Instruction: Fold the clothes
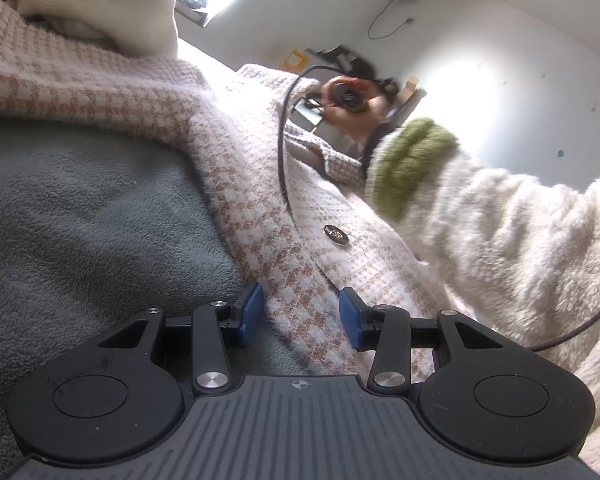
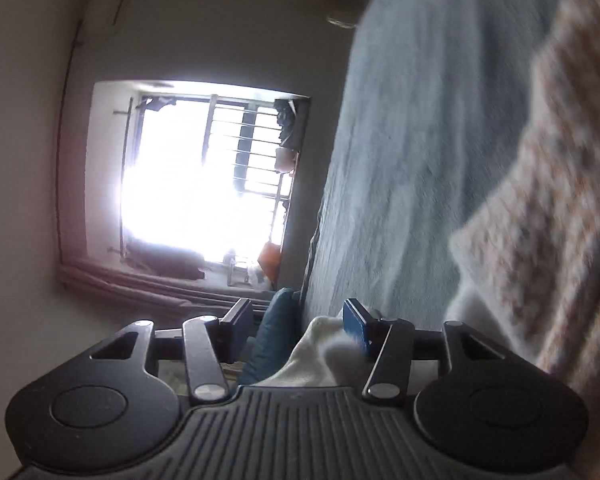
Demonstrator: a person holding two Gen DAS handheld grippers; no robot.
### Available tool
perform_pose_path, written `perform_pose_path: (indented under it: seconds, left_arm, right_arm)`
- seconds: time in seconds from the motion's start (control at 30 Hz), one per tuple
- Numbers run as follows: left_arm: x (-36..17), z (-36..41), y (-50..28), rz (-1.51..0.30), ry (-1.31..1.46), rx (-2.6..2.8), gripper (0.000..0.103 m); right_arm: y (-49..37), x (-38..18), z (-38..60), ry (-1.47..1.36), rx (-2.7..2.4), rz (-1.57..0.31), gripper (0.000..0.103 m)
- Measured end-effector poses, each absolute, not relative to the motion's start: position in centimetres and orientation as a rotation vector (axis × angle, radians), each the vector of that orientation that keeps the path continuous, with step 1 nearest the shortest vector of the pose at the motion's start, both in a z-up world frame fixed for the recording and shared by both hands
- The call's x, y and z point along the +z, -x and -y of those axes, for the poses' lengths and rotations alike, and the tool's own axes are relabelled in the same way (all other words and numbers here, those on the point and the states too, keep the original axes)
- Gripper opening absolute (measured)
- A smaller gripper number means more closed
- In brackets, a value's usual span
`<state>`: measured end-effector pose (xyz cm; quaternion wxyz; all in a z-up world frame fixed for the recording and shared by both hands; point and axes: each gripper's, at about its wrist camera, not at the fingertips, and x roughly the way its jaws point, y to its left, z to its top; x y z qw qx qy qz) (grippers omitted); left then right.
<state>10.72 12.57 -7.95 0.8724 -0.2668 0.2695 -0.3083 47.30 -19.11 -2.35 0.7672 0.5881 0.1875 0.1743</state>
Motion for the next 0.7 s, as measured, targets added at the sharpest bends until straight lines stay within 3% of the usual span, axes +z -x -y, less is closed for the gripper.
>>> perform_pose_path:
  seconds: [0.23, 0.43, 0.57, 0.7]
  left_arm:
    - [-8.1, -12.6, -10.8, -0.558, 0.566, -0.650, 0.042]
    - [-8.1, -12.7, -10.5, -0.552, 0.573, -0.654, 0.042]
    - [-8.2, -12.7, -10.5, -0.548, 0.576, -0.656, 0.042]
    - [-8.3, -12.7, -10.4, -0.542, 0.574, -0.657, 0.042]
  right_arm:
    - [-42.8, 6.6, 16.4, -0.635, 0.351, -0.523, 0.050]
    - [-37.8, 2.2, 11.0, -0.339, 0.357, -0.742, 0.045]
    - [-39.1, -1.6, 10.5, -0.313, 0.329, -0.792, 0.045]
    - [-39.2, -0.8, 12.5, -0.397, 0.339, -0.787, 0.045]
